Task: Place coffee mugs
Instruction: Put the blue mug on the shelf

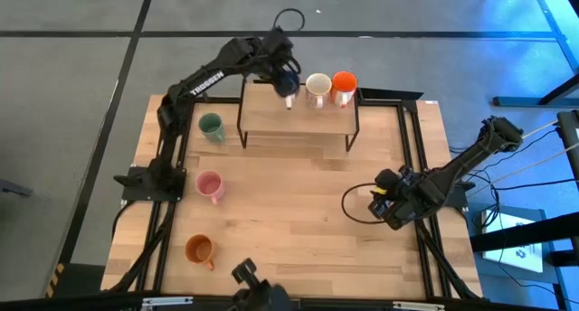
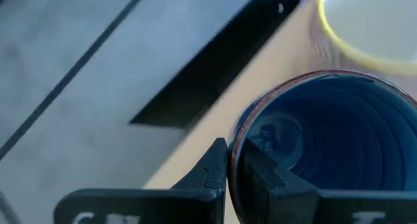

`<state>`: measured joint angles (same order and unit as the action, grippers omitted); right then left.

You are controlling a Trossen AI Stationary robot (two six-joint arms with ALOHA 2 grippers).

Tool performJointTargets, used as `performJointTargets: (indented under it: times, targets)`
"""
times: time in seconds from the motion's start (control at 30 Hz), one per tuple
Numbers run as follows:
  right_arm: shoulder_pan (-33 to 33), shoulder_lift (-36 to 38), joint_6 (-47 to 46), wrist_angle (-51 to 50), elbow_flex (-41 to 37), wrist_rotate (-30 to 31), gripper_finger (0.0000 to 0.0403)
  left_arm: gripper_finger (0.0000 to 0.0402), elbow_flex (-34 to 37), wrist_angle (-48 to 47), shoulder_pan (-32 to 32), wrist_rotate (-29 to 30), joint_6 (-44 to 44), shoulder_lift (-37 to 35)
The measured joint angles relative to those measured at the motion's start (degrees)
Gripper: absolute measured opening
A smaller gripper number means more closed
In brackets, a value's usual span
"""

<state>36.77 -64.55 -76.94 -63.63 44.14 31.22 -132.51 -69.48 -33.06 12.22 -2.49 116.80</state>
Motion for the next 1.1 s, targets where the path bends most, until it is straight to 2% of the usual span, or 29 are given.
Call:
performJointTargets:
  times: [0.07,0.2,0.8,1.1]
  targets:
    - [-0.8,0.0,1.7,1.0,0.0,-0.7,0.0193,0.0014,0.0,0.8,-1.2,-4.0,0.0,0.6]
    - [-1.7,0.0,3.7,2.0,0.0,-1.2,0.0193,0.0014,0.0,0.5,-2.0,-6.3,0.1,2.3]
    - [-1.5,0.0,4.0,2.2,0.0,-1.3,0.0193,0.0017,0.0,2.6,-3.0,-7.2,0.1,4.3]
    - [-1.5,0.0,4.0,2.2,0.0,-1.3,0.0193,0.0076,0.0,3.1,-2.8,-7.2,0.1,4.4]
